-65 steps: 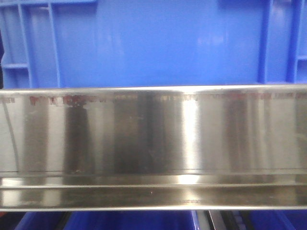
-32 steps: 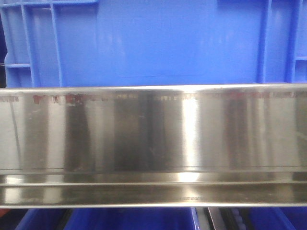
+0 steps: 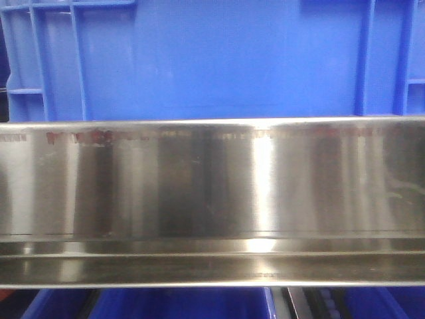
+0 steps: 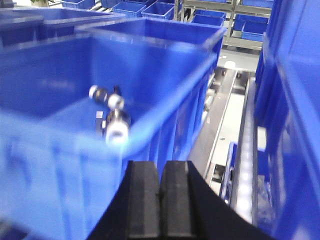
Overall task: Place valve from conveyor to right shelf box
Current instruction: 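Raise both open grippers out of the blue bin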
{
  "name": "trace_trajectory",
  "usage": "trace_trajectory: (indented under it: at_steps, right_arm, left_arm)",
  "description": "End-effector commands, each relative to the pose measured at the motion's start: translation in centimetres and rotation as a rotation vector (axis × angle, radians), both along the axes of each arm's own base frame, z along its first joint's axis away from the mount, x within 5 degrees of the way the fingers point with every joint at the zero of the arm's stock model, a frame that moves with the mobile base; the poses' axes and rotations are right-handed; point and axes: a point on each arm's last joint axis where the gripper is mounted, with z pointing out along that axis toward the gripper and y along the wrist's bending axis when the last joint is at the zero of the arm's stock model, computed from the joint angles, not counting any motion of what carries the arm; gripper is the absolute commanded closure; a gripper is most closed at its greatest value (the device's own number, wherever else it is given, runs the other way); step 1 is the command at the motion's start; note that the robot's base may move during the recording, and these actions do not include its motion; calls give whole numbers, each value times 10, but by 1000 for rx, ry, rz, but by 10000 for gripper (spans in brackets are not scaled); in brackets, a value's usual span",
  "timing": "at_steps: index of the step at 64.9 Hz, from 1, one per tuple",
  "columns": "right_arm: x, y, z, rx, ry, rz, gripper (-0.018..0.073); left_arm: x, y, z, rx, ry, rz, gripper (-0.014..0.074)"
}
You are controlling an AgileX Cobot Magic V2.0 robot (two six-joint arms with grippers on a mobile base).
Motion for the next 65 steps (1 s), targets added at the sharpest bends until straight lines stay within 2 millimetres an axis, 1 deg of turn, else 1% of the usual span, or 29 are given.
trace_trajectory:
  at_steps: [1, 9, 14, 18, 23, 36, 65]
  right_arm:
    - [-13, -5, -15, 15, -49, -12, 712]
    - [-29, -10, -37, 23, -74, -12, 712]
    - [-35, -12, -49, 24, -78, -12, 712]
    - [-37, -13, -59, 23, -74, -12, 712]
    - [-39, -13, -66, 23, -75, -13, 712]
    - [-39, -14, -68, 26, -83, -15, 712]
    - [-39, -14, -68, 26, -81, -14, 712]
  left_arm:
    - [-17, 7, -20, -50, -34, -22, 708]
    - [-33, 16, -48, -55, -43, -23, 708]
    - [-39, 19, -63, -58, -51, -26, 708]
    - [-43, 21, -71, -68, -74, -33, 708]
    - [-46, 22, -81, -75, -91, -40, 708]
    - [-51, 25, -85, -86, -109, -39, 708]
    - [-51, 25, -85, -86, -109, -39, 708]
